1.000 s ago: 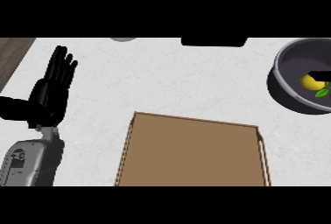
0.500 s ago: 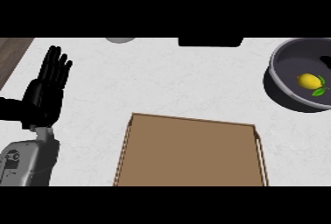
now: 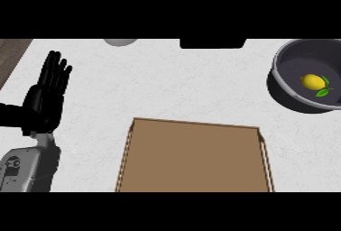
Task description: Pick the lemon from the tray and place it in the pot
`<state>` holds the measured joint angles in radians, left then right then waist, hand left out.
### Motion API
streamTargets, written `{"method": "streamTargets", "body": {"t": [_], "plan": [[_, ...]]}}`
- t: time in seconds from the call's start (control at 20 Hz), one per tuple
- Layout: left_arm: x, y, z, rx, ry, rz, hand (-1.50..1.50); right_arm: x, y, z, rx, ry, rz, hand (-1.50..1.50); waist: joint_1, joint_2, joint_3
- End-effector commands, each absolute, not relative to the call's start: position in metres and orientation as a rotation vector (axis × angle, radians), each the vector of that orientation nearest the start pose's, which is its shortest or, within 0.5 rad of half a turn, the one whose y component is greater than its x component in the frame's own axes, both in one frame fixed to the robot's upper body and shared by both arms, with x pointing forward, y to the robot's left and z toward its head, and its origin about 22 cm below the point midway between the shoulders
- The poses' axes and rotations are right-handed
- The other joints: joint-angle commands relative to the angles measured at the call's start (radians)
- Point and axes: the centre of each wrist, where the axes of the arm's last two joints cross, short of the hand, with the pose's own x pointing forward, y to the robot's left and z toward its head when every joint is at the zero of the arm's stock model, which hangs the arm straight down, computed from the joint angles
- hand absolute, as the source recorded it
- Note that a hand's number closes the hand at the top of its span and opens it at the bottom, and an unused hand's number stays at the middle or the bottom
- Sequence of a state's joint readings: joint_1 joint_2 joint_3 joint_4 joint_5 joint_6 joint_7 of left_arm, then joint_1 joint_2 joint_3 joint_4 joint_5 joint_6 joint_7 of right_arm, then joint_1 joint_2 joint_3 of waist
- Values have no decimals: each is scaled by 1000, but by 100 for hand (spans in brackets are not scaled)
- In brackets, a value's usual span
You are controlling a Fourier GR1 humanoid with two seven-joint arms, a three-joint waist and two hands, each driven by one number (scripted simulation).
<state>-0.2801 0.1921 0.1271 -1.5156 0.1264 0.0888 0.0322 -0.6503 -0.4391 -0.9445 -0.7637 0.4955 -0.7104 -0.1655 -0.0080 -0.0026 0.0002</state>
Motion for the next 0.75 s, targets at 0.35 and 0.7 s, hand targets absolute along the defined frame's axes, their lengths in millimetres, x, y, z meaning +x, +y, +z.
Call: {"method": "streamTargets", "body": {"t": [0.35, 0.7], "plan": [[305, 266, 94, 124, -1748, 48, 0, 231, -488, 60, -1434, -1375, -784, -150, -2, -1, -1], [301, 275, 75, 110, -1747, 41, 0, 163, -514, 65, -1469, -1359, -780, -150, 0, 0, -1]]}}
